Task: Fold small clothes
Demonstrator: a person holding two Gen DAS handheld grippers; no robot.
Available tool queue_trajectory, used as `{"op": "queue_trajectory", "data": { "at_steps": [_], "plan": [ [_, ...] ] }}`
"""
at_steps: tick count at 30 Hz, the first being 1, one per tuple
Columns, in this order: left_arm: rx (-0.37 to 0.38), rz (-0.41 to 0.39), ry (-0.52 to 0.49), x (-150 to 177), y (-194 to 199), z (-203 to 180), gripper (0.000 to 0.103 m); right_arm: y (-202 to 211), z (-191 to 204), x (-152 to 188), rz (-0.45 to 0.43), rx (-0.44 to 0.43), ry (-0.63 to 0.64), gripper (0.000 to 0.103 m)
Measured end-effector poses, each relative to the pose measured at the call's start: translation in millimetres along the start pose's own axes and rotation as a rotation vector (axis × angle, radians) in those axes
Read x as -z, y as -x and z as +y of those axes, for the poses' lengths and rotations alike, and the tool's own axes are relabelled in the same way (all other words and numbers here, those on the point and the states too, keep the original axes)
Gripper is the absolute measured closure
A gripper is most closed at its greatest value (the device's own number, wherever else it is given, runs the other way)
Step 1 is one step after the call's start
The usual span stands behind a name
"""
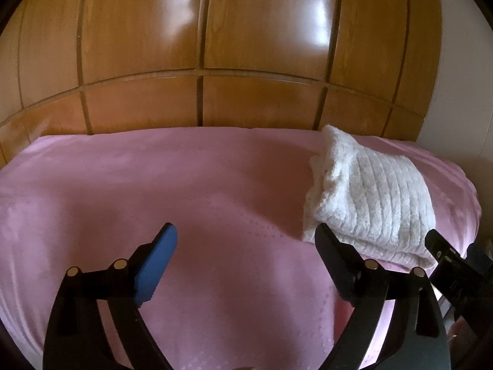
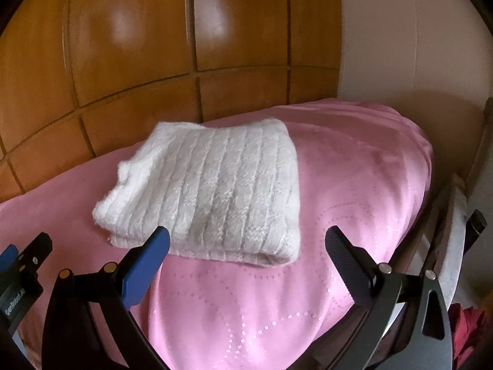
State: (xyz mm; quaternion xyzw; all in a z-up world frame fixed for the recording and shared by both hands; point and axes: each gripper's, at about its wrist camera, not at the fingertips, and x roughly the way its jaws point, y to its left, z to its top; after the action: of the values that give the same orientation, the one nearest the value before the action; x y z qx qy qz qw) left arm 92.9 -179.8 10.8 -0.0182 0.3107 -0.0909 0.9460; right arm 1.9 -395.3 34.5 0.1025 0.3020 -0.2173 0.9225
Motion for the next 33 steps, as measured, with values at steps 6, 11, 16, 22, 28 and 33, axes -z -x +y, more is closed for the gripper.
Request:
{"op": "queue_trajectory", "data": {
  "at_steps": [6,11,16,22,28,33],
  "plan": [
    [-0.002,0.008,-0.006,1,-1,0,0.013,2,1,1,-0.003,-0.004,0.016,0.002],
    [-0.001,0.021,-0.020,3,-3,-6,0.010,-1,3,4,0.015,-0.007,0.024,0.002],
    [-0.002,0.022,-0.035,5,0,-12,0.009,-5,5,5,0.021,-0.008,0.040,0.002],
    [-0.003,0.028,-0.030,5,2,-12,0.005,-6,5,6,0.017,-0.015,0.037,0.002],
    [-0.003,0.016,-0.032,3,4,-10,0.005,-7,6,7,0.021,-0.020,0.039,0.002],
    [-0.004,0.006,-0.035,1,6,-10,0.005,-4,8,8,0.012,-0.020,0.043,0.002]
  ]
}}
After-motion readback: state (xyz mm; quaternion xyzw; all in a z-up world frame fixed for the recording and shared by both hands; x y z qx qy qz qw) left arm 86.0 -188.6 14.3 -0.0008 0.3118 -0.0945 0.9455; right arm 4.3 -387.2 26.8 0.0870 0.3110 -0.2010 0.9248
